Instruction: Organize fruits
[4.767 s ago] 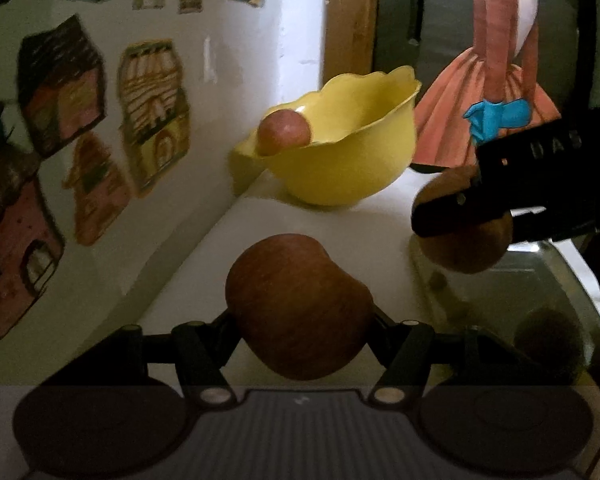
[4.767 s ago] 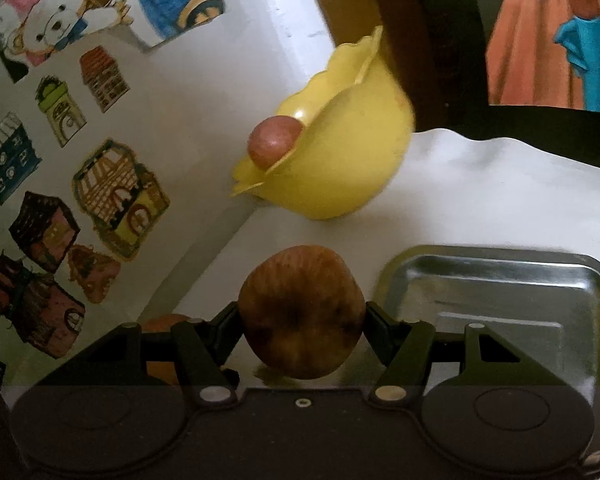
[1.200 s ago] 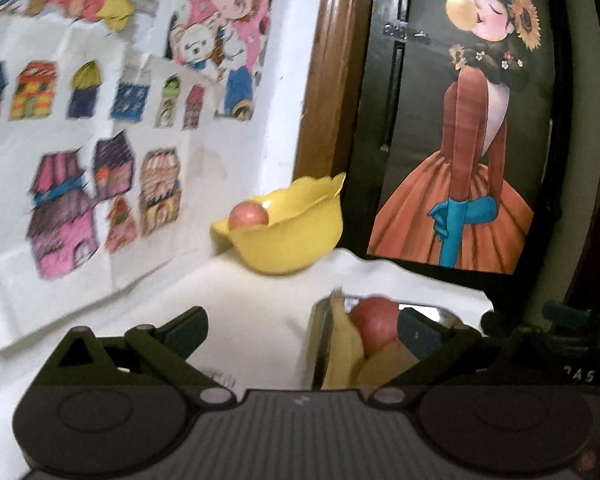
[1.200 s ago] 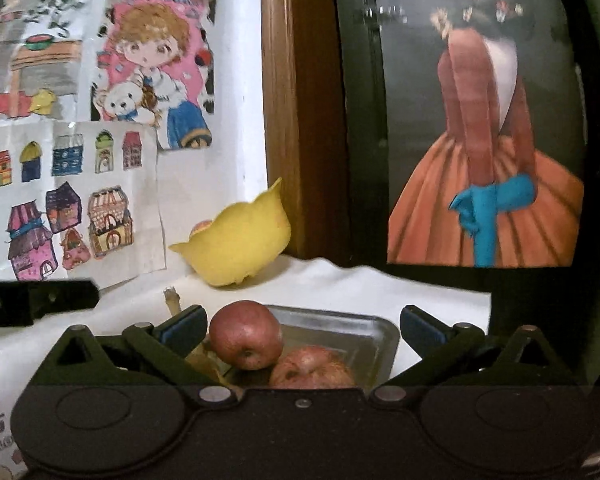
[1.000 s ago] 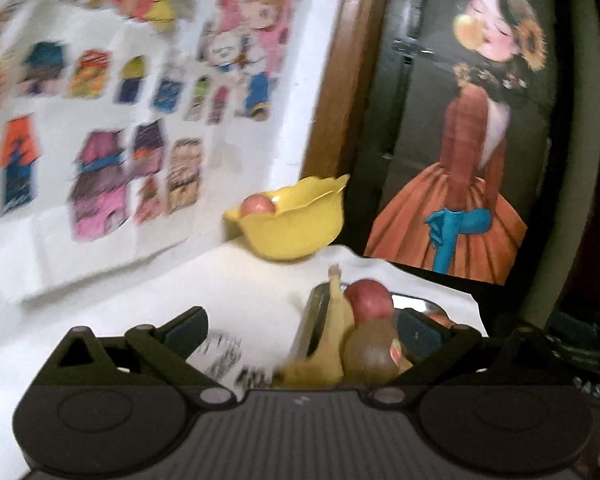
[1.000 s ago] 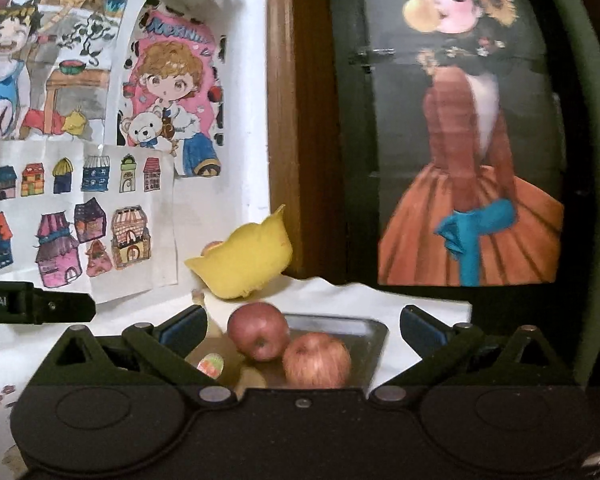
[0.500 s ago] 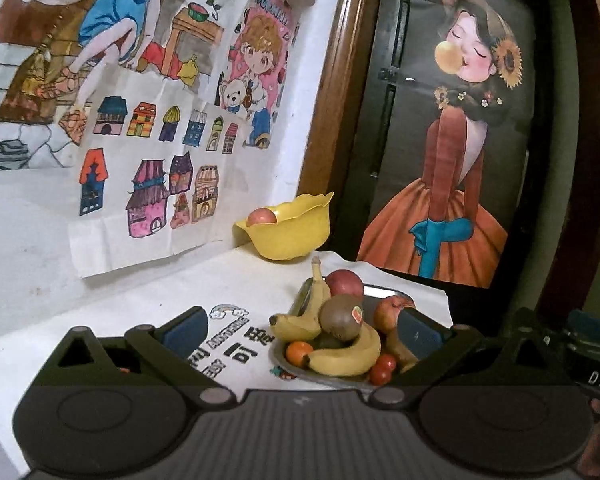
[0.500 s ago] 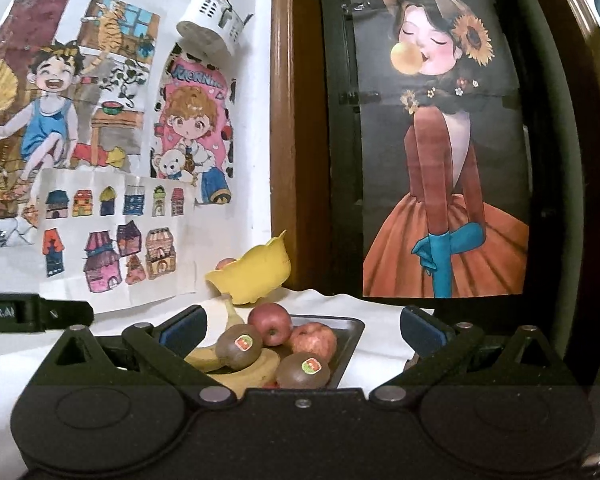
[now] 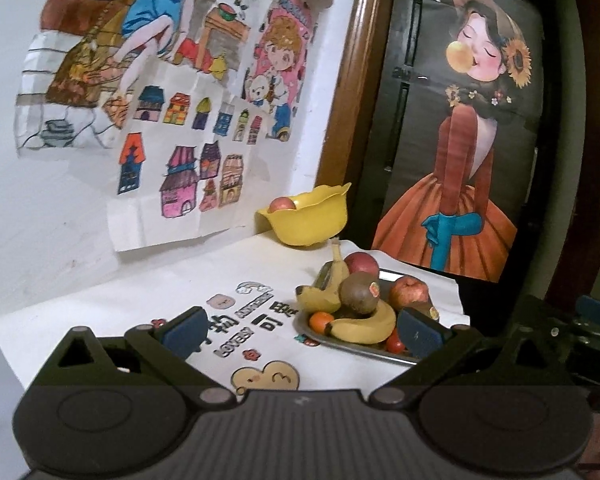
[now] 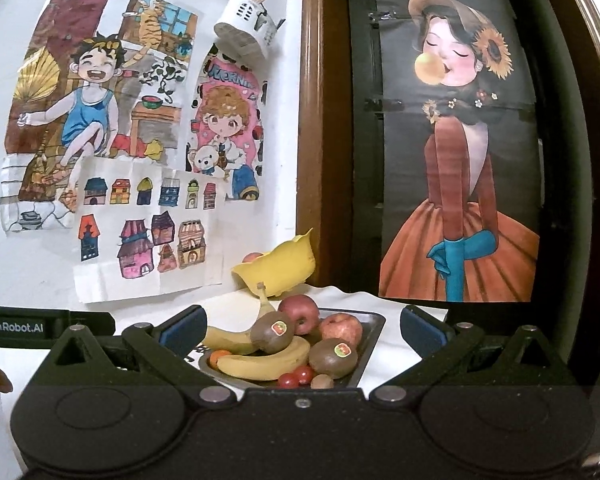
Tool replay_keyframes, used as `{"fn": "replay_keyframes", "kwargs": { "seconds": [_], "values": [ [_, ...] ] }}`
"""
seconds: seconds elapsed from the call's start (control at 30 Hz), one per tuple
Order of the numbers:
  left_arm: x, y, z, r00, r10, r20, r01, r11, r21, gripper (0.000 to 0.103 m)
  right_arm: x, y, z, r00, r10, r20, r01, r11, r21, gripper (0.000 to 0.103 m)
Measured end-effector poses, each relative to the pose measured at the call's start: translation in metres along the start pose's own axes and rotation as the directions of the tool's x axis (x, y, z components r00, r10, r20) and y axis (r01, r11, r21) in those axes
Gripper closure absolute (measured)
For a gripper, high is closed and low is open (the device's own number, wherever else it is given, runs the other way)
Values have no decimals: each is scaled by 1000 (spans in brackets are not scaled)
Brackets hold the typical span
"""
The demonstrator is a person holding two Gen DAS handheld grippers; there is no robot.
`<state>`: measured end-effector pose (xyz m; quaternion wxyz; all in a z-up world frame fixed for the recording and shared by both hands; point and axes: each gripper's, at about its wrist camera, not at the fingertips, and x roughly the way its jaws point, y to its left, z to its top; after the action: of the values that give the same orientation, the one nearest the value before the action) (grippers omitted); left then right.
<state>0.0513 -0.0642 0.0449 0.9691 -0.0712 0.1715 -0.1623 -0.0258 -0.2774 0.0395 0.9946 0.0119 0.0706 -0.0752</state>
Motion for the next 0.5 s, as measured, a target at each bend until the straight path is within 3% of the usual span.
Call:
{"fn": "replay_keyframes", "kwargs": {
  "seconds": [0.5],
  "values": [
    [-24,23,-18,996,81,19,-81,996,-25,0,-24,23,-7,1000,-9,-12,9,1000,-9,1]
  ]
}}
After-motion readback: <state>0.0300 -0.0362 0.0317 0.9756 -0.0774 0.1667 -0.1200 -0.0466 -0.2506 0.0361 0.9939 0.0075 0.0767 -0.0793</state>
